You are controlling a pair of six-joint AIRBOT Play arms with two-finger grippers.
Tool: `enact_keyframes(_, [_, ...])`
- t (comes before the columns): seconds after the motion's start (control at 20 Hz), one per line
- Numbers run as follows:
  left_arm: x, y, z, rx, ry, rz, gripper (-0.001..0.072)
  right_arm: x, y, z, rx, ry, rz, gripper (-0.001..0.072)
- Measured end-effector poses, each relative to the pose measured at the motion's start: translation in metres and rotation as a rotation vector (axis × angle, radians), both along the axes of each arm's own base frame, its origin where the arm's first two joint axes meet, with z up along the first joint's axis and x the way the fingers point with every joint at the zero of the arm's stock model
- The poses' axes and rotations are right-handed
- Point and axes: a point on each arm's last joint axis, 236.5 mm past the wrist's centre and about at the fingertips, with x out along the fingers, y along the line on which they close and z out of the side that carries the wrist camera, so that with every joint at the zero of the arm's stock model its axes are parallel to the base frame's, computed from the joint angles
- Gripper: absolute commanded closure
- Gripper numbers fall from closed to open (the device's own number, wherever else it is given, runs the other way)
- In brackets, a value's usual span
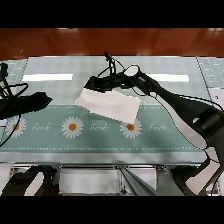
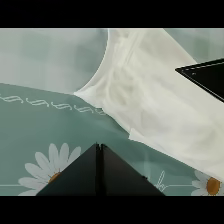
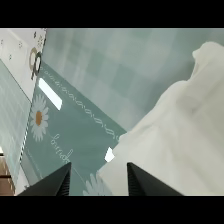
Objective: Fold the shirts.
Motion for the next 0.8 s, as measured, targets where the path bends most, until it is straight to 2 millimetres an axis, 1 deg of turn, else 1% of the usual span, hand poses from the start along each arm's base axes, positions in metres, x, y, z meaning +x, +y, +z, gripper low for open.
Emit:
enact_keyframes(0.05, [0.002,0.001,-0.001,-0.001,0.001,0.004,0.0687,0.0,-0.009,0.009,0.016,0.014,0.016,0.0307])
enact_keyframes(0.1, [0.003,0.003,-0.001,-0.004,0.002,0.011,0.0687,-0.002,-0.023,0.022,0.032,0.03,0.04,0.0307])
enact_keyframes(0.15, [0.006,0.008,0.003,-0.005,-0.008,0.026,0.0687,-0.004,-0.041,0.036,0.041,0.045,0.064,0.0307])
enact_keyframes(0.2, [0.009,0.014,0.009,-0.008,-0.017,0.042,0.0688,-0.006,-0.064,0.052,0.038,0.047,0.085,0.0314])
enact_keyframes(0.25, [0.01,0.018,0.017,-0.017,-0.026,0.056,0.0687,-0.009,-0.098,0.07,0.009,0.033,0.107,0.0319])
enact_keyframes(0.3, [0.011,0.022,0.026,-0.023,-0.046,0.071,0.0687,-0.012,-0.131,0.081,-0.054,0.011,0.11,0.0319])
enact_keyframes(0.35, [0.011,0.025,0.036,-0.028,-0.067,0.082,0.0687,-0.015,-0.17,0.086,-0.157,-0.012,0.092,0.0318])
enact_keyframes(0.4, [0.01,0.026,0.044,-0.032,-0.085,0.087,0.0687,-0.019,-0.217,0.085,-0.301,-0.029,0.037,0.0307])
enact_keyframes(0.45, [0.007,0.025,0.051,-0.037,-0.101,0.086,0.0687,-0.024,-0.267,0.081,-0.456,-0.031,-0.055,0.0293])
enact_keyframes(0.55, [0.003,0.019,0.061,-0.044,-0.131,0.073,0.0687,-0.044,-0.363,0.071,-0.7,-0.012,-0.281,0.0292])
enact_keyframes(0.6, [0.001,0.015,0.063,-0.047,-0.136,0.06,0.0687,-0.059,-0.398,0.062,-0.77,0.01,-0.372,0.0292])
enact_keyframes(0.65, [-0.001,0.008,0.063,-0.053,-0.137,0.041,0.0687,-0.077,-0.418,0.048,-0.792,0.046,-0.428,0.0292])
enact_keyframes(0.7, [-0.004,0.001,0.062,-0.058,-0.135,0.02,0.0687,-0.092,-0.427,0.03,-0.781,0.088,-0.461,0.0292])
enact_keyframes(0.75, [-0.006,-0.005,0.059,-0.061,-0.13,0.0,0.0687,-0.106,-0.427,0.011,-0.746,0.128,-0.473,0.0292])
enact_keyframes(0.8, [-0.008,-0.012,0.056,-0.065,-0.127,-0.019,0.0687,-0.115,-0.419,-0.01,-0.689,0.167,-0.479,0.0292])
